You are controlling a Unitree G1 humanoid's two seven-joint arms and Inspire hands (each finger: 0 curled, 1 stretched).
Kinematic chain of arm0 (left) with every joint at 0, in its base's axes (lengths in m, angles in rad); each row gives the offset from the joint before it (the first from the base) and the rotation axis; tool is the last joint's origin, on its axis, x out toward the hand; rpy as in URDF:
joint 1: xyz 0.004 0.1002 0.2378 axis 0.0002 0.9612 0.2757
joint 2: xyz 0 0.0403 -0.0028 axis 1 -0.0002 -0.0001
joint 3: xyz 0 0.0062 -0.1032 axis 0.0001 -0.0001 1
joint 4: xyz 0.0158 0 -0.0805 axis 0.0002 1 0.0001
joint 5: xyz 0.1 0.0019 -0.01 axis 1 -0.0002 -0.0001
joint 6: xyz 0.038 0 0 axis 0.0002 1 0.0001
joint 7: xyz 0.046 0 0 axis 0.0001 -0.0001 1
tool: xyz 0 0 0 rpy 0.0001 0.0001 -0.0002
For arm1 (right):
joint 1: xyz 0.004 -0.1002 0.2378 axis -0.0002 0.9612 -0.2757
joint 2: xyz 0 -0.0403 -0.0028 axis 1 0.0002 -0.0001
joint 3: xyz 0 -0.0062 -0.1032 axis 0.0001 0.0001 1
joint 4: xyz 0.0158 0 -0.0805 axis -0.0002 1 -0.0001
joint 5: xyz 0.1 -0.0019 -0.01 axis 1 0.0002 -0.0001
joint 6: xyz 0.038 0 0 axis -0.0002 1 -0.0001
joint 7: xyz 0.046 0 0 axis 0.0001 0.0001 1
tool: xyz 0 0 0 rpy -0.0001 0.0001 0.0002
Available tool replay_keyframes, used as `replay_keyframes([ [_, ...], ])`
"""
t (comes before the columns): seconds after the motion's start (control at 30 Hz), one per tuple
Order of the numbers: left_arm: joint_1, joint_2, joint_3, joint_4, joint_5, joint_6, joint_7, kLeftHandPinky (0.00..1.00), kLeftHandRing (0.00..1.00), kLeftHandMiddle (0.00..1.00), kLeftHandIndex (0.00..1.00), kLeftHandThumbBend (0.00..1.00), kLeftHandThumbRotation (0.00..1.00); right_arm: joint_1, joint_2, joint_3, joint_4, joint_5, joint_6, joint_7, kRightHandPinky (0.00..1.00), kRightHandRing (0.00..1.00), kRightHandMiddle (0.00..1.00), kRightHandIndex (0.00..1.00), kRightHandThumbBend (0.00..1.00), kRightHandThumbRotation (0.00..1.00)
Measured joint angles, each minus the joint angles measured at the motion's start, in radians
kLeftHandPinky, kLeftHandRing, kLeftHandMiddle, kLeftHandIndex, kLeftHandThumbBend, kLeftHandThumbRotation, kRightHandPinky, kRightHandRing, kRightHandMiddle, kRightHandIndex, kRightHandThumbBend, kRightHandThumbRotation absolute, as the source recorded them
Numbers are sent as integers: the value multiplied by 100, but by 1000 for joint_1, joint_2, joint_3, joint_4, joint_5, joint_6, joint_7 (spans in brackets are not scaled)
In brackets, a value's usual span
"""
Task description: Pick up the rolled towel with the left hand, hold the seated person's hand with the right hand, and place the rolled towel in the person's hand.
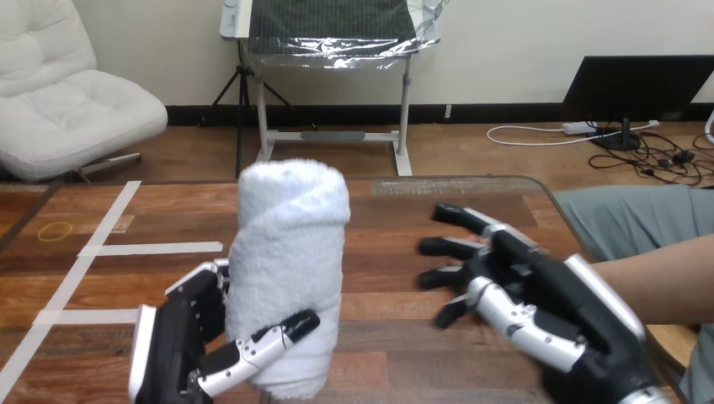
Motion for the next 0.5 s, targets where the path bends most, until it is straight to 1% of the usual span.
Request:
replay_keyframes([
  [0.1,5,0,0,-26,-7,1,-10,35,37,43,51,66,5,-9,-18,-11,0,-73,-17,-17,50,71,76,74,35,0],
  [0.17,7,-1,0,-44,-7,1,-15,35,37,43,51,67,6,-19,-31,-22,-3,-131,-23,-29,51,72,77,74,39,0],
  [0.3,10,-1,0,-79,-4,1,-22,33,37,43,51,67,7,-42,-62,-42,-8,-250,-24,-63,55,74,77,72,52,0],
  [0.4,12,-2,0,-108,-4,1,-28,33,37,43,51,67,7,-62,-88,-63,-20,-332,-9,-81,56,75,79,73,54,0],
  [0.5,15,-3,0,-138,-4,0,-32,32,37,43,51,67,7,-87,-119,-85,-40,-398,18,-83,57,76,80,74,56,0],
])
